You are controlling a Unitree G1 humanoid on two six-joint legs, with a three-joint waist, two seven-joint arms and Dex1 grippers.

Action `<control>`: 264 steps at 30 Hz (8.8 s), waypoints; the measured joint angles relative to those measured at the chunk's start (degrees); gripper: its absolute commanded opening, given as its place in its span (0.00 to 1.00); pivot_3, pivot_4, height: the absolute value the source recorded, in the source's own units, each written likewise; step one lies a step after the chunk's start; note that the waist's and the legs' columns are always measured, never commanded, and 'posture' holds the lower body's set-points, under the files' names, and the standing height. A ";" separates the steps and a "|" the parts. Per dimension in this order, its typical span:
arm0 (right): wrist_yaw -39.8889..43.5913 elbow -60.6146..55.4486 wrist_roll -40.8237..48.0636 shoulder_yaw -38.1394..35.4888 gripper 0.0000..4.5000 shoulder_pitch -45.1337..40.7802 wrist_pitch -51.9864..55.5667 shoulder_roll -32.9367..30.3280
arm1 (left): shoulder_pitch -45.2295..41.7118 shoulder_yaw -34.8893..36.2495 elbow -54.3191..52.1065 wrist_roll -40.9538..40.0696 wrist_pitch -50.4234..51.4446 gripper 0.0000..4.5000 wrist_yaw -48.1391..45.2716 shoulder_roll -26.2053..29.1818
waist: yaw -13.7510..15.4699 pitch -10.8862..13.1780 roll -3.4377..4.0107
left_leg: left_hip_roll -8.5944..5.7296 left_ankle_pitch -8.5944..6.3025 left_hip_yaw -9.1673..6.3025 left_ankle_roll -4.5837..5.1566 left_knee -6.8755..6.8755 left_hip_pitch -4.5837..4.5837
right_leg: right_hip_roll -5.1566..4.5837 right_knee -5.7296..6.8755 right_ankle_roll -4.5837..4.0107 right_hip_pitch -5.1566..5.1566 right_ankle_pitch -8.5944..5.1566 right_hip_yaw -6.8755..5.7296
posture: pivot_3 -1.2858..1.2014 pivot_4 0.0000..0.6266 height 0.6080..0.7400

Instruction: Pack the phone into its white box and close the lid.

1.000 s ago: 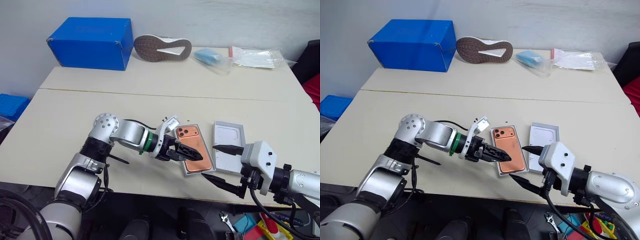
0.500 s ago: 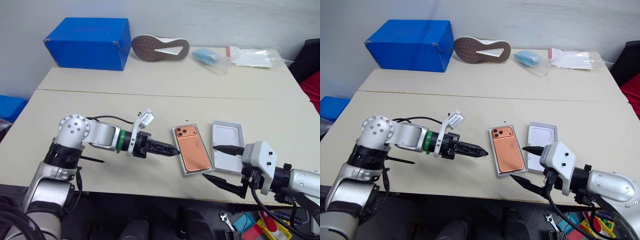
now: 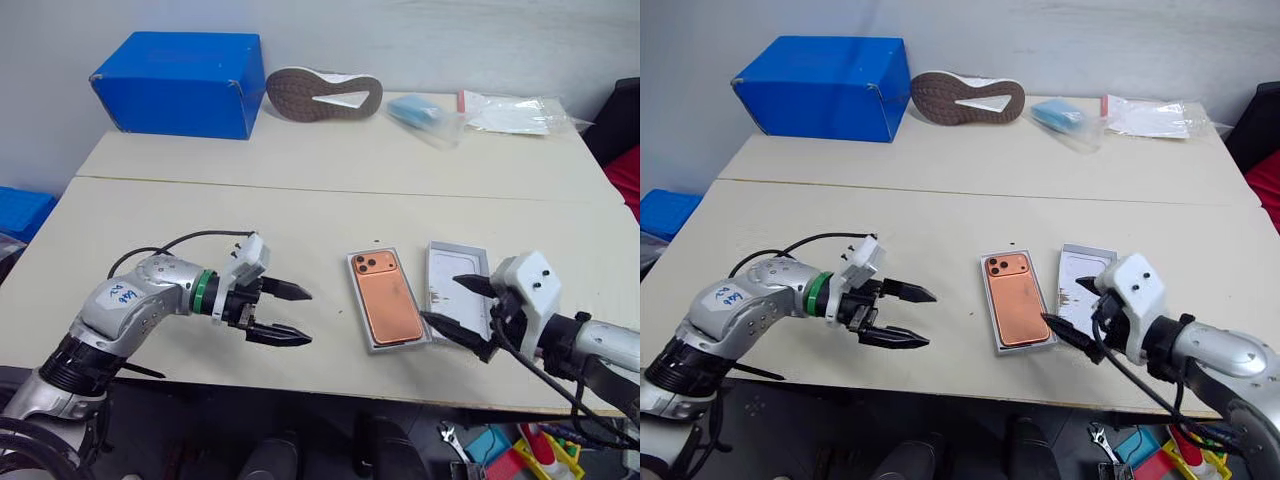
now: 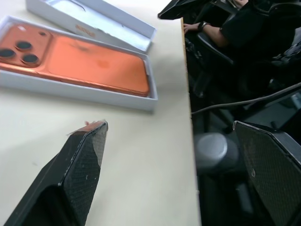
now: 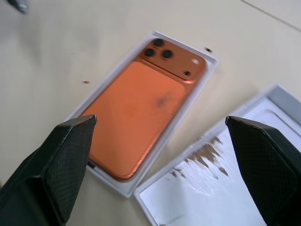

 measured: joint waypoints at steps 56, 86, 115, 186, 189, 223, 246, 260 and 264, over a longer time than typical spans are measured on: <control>-18.53 15.13 26.05 -5.81 0.01 -32.80 32.56 36.16 | 4.66 6.80 3.54 16.13 -9.39 1.00 -2.69 -5.74 | -3.08 0.05 0.18 | -0.01 0.01 0.01 0.09 -0.02 -0.03 | 0.04 0.30 0.08 -0.09 0.05 -0.01 | 0.52 0.24 1.00; -47.69 27.85 66.05 18.20 0.01 -14.48 -7.16 28.08 | 7.30 12.22 -0.39 16.37 -6.93 1.00 -0.66 -2.52 | -2.89 0.15 0.43 | -0.01 -0.02 0.06 0.21 0.00 0.00 | 0.02 0.20 0.12 -0.01 0.07 -0.01 | 0.52 0.24 1.00; -37.96 19.55 55.62 18.28 0.54 -7.79 -12.21 16.77 | -0.90 0.95 12.14 27.04 -11.74 0.00 2.46 -18.17 | -1.64 0.08 0.33 | -0.01 -0.02 0.07 0.22 0.07 -0.04 | 0.02 0.18 0.17 0.00 0.10 0.01 | 0.52 0.24 1.00; 14.55 4.17 -13.20 22.63 0.01 7.31 -18.91 -2.50 | -23.52 -0.98 56.08 39.92 -40.77 0.00 -4.10 -28.14 | -0.06 0.13 0.14 | -0.10 -0.13 0.14 0.30 0.76 -0.17 | 0.03 0.19 0.31 0.10 0.19 -0.13 | 0.52 0.24 1.00; 14.56 4.19 -13.45 22.65 0.01 6.97 -18.45 -2.08 | -23.55 -0.59 56.36 40.06 -40.79 0.00 -4.06 -28.11 | -0.06 0.13 0.14 | -0.11 -0.13 0.14 0.31 0.77 -0.17 | 0.03 0.21 0.31 0.10 0.19 -0.13 | 0.52 0.24 1.00; 17.77 7.04 -14.41 14.01 0.01 11.65 -19.26 -1.15 | -28.02 0.22 61.36 43.63 -40.34 0.00 -4.98 -33.18 | -0.01 0.12 0.12 | -0.14 -0.18 0.23 0.38 0.87 -0.17 | 0.04 0.30 0.40 0.12 0.24 -0.15 | 0.52 0.24 1.00; 11.86 12.29 -12.68 13.68 0.01 4.72 -17.22 1.70 | -24.45 3.62 51.05 38.40 -31.54 0.00 -12.88 -31.40 | -0.09 0.10 0.11 | -0.15 -0.20 0.24 0.41 0.91 -0.19 | 0.03 0.36 0.42 0.13 0.28 -0.12 | 0.52 0.24 1.00; 9.17 13.27 -11.21 13.95 0.01 -2.45 -13.62 7.74 | -25.79 3.61 54.10 39.27 -32.69 0.00 -7.31 -32.89 | -0.34 0.05 0.04 | -0.14 -0.20 0.26 0.39 0.94 -0.16 | 0.05 0.34 0.41 0.10 0.28 -0.10 | 0.52 0.24 1.00; 8.61 13.56 -11.69 15.71 0.01 -5.95 -12.46 8.25 | -30.36 3.33 59.83 40.49 -35.36 0.00 -3.84 -36.35 | 0.14 0.05 0.04 | -0.16 -0.21 0.20 0.42 0.91 -0.22 | 0.03 0.33 0.41 0.11 0.28 -0.15 | 0.52 0.24 1.00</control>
